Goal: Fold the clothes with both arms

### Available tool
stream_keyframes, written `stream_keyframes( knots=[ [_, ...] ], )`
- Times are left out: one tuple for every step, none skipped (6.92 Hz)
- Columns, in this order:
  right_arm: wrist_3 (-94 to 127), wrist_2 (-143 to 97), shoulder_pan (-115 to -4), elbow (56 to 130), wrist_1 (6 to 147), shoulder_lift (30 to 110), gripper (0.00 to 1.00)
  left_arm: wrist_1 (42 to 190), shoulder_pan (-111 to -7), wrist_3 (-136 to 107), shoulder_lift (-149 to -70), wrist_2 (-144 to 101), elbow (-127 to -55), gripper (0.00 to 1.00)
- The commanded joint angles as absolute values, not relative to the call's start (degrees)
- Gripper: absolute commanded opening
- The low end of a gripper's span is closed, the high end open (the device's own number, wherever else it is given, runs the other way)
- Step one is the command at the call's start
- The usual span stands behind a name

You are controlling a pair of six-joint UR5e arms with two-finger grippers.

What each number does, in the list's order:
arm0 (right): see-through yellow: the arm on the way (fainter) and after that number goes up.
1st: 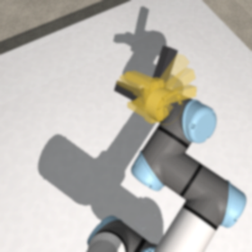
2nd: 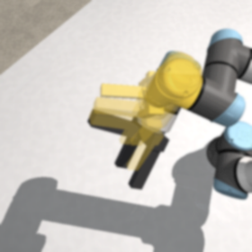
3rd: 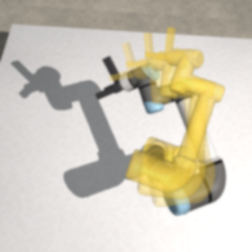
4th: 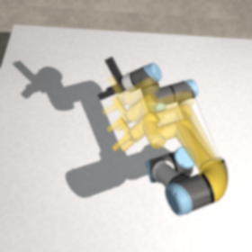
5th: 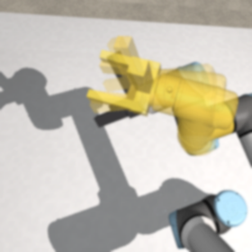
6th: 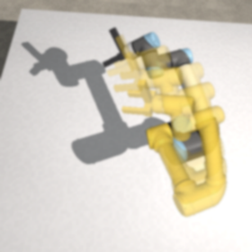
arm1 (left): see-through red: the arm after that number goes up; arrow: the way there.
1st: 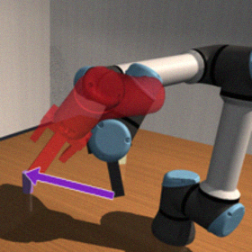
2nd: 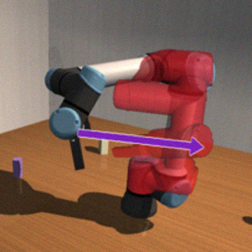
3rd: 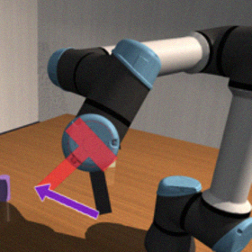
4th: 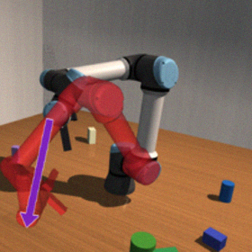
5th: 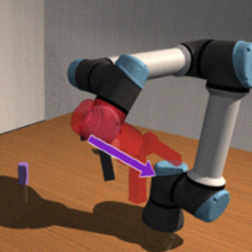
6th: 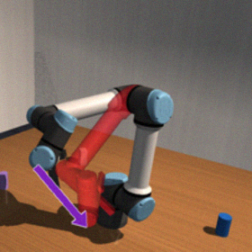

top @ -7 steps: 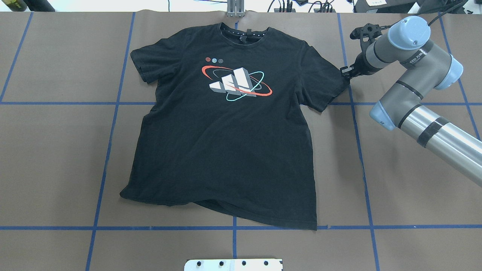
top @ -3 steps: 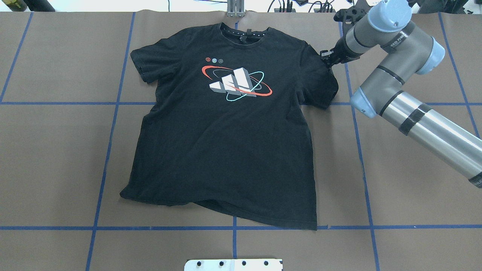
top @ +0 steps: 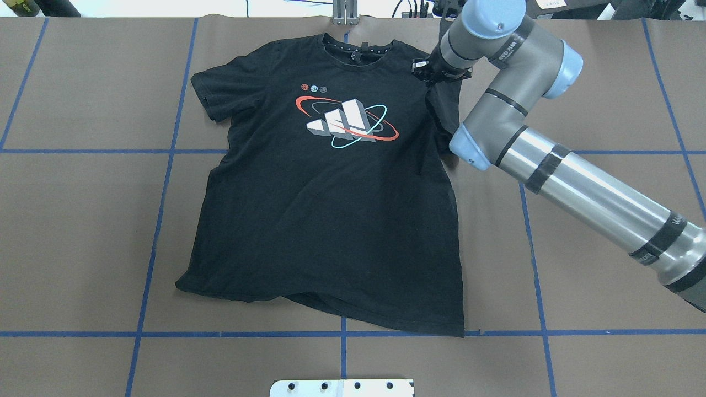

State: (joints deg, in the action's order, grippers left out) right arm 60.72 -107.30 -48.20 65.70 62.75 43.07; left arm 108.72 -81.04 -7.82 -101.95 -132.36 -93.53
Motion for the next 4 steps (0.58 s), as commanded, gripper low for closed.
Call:
stream_keyframes(
  knots=[
    [62.05, -101.72, -44.40, 61.20, 63.55, 38.16, 0.00, 108.72, -81.04, -7.82, -101.95, -132.36, -93.52, 1.00],
    [62.05, -99.60, -42.82, 60.82, 63.46, 38.06, 0.00, 108.72, -81.04, -7.82, -101.95, -132.28, -93.52, 1.00],
    [62.05, -98.71, -41.58, 60.82, 63.46, 37.97, 0.00, 108.72, -81.04, -7.82, -101.95, -132.36, -93.52, 1.00],
    [61.96, -97.14, -40.44, 60.73, 63.54, 38.06, 0.00, 108.72, -81.04, -7.82, -101.95, -132.36, -93.52, 1.00]
  ],
)
